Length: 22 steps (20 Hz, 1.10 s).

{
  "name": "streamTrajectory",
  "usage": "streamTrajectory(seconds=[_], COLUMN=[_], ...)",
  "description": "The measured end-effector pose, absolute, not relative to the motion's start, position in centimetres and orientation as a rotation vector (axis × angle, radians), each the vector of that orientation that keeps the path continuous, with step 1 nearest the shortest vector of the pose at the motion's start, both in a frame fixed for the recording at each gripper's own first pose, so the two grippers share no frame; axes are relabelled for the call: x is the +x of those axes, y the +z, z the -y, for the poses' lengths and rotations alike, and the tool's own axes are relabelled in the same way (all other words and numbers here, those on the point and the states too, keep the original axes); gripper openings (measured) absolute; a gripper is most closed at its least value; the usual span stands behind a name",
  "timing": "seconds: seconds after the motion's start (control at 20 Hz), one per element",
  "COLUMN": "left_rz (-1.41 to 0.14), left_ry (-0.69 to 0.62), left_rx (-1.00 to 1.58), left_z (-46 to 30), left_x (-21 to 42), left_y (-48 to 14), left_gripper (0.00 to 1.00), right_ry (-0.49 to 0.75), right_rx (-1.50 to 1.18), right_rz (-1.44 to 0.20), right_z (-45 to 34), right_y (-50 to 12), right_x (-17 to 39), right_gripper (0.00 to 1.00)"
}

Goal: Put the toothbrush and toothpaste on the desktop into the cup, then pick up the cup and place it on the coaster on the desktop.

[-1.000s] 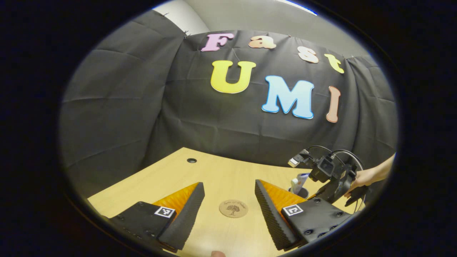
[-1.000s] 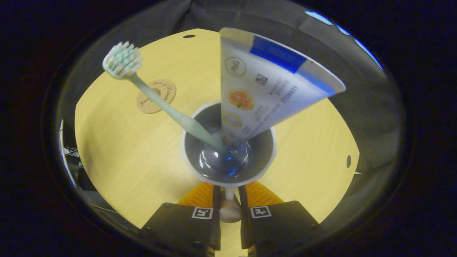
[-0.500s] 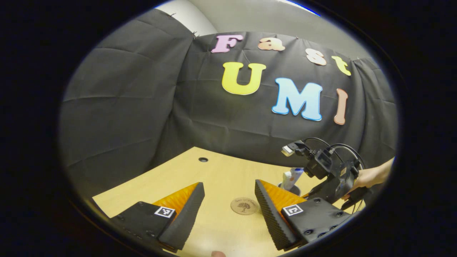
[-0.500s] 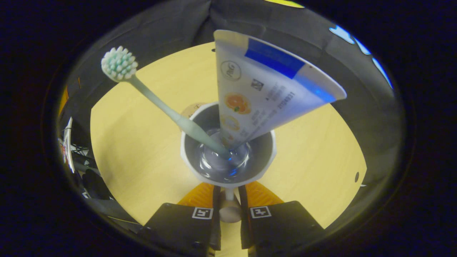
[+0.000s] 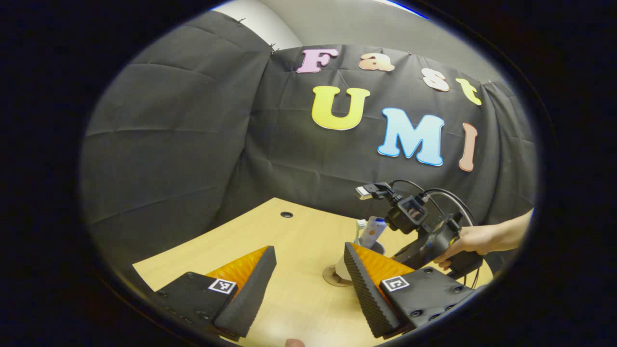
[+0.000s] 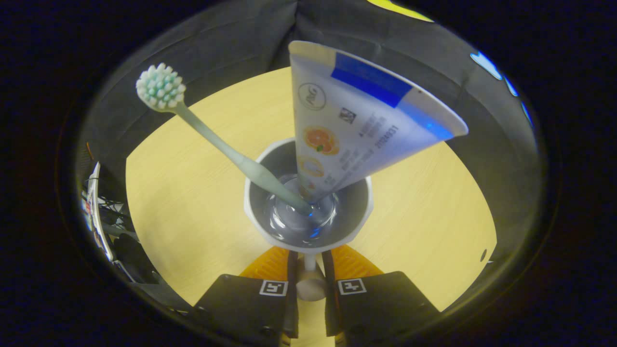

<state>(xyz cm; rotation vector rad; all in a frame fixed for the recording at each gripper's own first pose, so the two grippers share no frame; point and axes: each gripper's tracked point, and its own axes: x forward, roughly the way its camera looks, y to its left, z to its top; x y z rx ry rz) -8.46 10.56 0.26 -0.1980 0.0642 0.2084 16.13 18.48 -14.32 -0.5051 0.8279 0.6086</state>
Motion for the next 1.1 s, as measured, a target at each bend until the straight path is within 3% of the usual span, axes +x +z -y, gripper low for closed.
streamTrajectory(seconds=[0.6, 0.9, 1.1], left_rz=[-0.069, -0.069, -0.065], left_ry=[0.197, 0.140, 0.087], left_rx=[-0.188, -0.183, -0.176], left_z=[-11.1, -9.4, -7.3], left_x=[-8.6, -7.4, -6.3], left_y=[0.0, 0.5, 0.9], left_gripper=[0.94, 0.94, 0.94], right_ry=[0.567, 0.584, 0.576], right_rx=[-0.539, -0.491, -0.447], right_rz=[-0.912, -0.895, -0.815], right_z=[-19.3, -18.5, -17.9], right_y=[-16.0, -14.9, -13.8], right_x=[17.3, 16.9, 17.5], right_gripper=[0.24, 0.33, 0.56])
